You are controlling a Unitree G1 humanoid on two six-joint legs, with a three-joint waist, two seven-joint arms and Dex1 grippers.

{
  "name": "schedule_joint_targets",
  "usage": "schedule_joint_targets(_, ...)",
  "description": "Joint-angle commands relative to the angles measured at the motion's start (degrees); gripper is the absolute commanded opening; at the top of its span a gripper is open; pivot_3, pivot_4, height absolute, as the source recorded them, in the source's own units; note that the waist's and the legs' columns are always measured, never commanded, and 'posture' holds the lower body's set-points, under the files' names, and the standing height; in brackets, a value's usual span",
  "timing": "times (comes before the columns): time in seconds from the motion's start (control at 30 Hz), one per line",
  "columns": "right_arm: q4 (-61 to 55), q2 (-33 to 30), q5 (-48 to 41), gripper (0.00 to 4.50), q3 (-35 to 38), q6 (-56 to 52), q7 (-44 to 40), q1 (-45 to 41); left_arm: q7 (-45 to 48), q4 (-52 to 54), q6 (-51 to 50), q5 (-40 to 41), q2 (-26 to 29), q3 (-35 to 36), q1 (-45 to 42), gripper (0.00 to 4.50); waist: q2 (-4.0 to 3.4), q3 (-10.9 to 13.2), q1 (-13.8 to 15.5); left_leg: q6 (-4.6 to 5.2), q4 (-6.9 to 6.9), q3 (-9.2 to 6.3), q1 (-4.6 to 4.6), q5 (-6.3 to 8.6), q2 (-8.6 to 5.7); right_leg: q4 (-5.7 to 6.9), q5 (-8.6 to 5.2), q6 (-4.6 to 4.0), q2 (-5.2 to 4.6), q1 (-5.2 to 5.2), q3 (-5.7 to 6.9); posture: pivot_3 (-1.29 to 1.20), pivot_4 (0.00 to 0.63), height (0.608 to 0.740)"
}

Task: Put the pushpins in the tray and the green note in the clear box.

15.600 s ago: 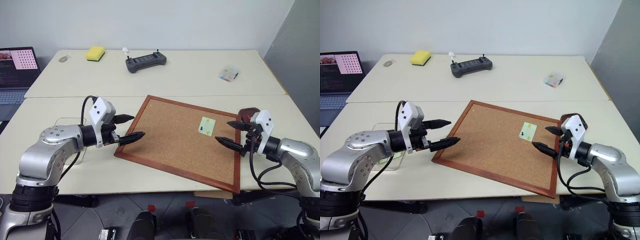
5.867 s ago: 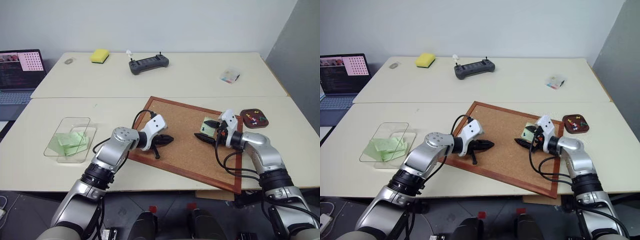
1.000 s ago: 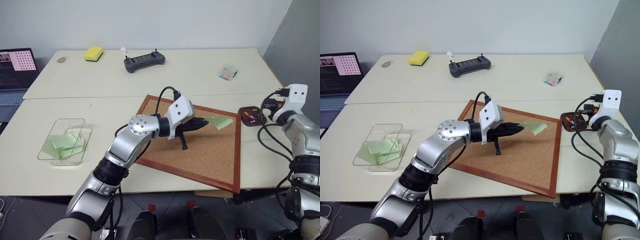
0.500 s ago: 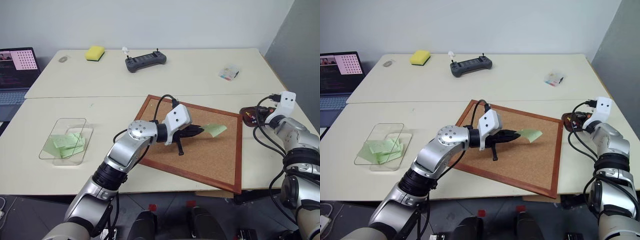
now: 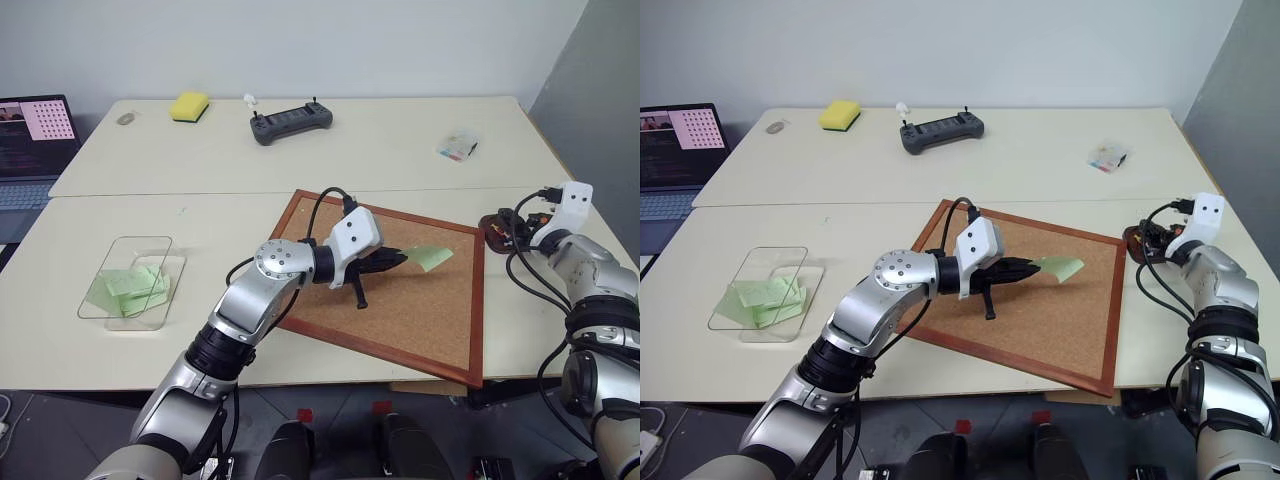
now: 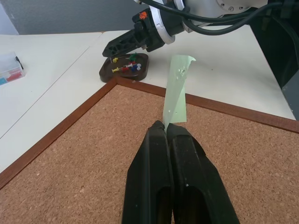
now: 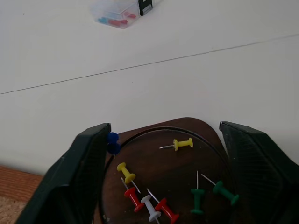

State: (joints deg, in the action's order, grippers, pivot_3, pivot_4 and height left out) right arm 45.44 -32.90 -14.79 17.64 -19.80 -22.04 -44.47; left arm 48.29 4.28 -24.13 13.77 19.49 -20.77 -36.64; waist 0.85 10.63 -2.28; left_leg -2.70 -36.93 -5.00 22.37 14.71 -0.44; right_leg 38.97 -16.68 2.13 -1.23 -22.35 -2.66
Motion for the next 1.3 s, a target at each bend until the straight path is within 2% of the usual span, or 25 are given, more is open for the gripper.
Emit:
schedule_joint_targets(0.03, -0.9, -0.3, 1.2, 4.4, -0.5, 3.5, 0.7, -0.5, 0.1, 1.7, 1.2, -0.2, -0.5, 1.1, -0.3, 0.0, 0.0, 0.0, 0.0, 0.0, 0.0, 0.0, 0.0, 0.0, 0.0, 0.0, 0.0, 0.0, 0.0, 0.0, 0.0, 0.0, 0.15, 0.74)
schedule_joint_targets(0.4, 0.5, -0.5, 1.7, 4.4, -0.3, 5.3, 1.0, -1.0, -0.3, 2.5, 0.6, -0.1, -0.4, 1.6, 0.3, 0.0, 0.0, 0.0, 0.0, 0.0, 0.0, 0.0, 0.0, 0.0, 0.0, 0.01, 0.0, 0.0, 0.0, 0.0, 0.0, 0.0, 0.15, 0.74)
schedule_joint_targets(0.5, -5.2, -0.7, 0.9, 4.4, -1.4, 3.7, -2.9, 1.0, -1.1, 2.4, -0.2, 0.4, -0.4, 2.9, 0.2, 0.0, 0.0, 0.0, -0.1, 0.0, -0.01, 0.0, 0.0, 0.0, 0.01, 0.01, 0.0, 0.0, 0.0, 0.0, -0.01, 0.0, 0.15, 0.74)
schedule_joint_targets(0.6, -16.8, -1.4, -1.5, 4.4, -3.1, -0.2, -9.2, 5.5, -2.4, 3.2, -2.9, 2.3, 0.3, 6.5, 0.0, 0.0, 0.0, 0.0, 0.0, 0.0, -0.01, -0.06, 0.01, 0.0, 0.03, 0.01, 0.0, 0.0, 0.01, 0.0, 0.05, 0.0, 0.15, 0.74)
schedule_joint_targets(0.73, -40.0, -2.5, -10.0, 4.4, -5.8, -7.5, -19.6, 14.7, -5.5, 4.4, -7.9, 5.6, 2.6, 14.6, 0.4, 0.0, -0.01, 0.0, -0.1, 0.0, -0.02, -0.18, 0.03, 0.0, 0.04, 0.03, 0.0, 0.0, 0.02, 0.0, 0.14, 0.0, 0.15, 0.74)
schedule_joint_targets(0.9, -60.5, -2.3, -20.4, 4.4, -8.6, -15.4, -24.4, 19.5, -10.3, 8.4, -14.6, 8.2, 7.9, 25.7, 2.6, 0.0, -0.02, 0.0, -0.5, 0.0, -0.02, -0.42, 0.02, 0.0, 0.12, 0.05, -0.01, 0.01, 0.07, 0.01, 0.21, 0.0, 0.15, 0.74)
schedule_joint_targets(1.03, -67.1, 2.6, -27.9, 4.4, -11.1, -20.3, -22.2, 14.9, -19.9, 16.4, -24.4, 8.0, 10.7, 35.7, 7.7, 0.0, 0.01, 0.0, -0.7, 0.0, -0.04, -0.66, -0.01, 0.0, 0.13, 0.04, -0.01, 0.01, 0.07, 0.04, 0.23, 0.0, 0.15, 0.74)
schedule_joint_targets(1.17, -70.4, 6.0, -33.2, 4.4, -14.9, -24.3, -23.1, 11.7, -34.1, 27.1, -31.9, 3.2, 8.4, 45.7, 12.9, 0.0, 0.05, 0.0, -0.5, -0.01, -0.04, -0.91, 0.04, 0.0, 0.11, 0.02, -0.01, 0.01, 0.06, 0.04, 0.36, 0.0, 0.15, 0.74)
schedule_joint_targets(1.3, -70.0, 6.5, -34.4, 4.4, -17.1, -24.6, -25.3, 11.1, -41.5, 34.5, -32.9, -2.0, 6.7, 52.9, 21.7, 0.0, 0.08, 0.0, 0.6, -0.02, -0.04, -0.94, 0.11, 0.01, 0.05, -0.04, 0.0, 0.0, -0.01, 0.04, 0.38, 0.0, 0.15, 0.74)
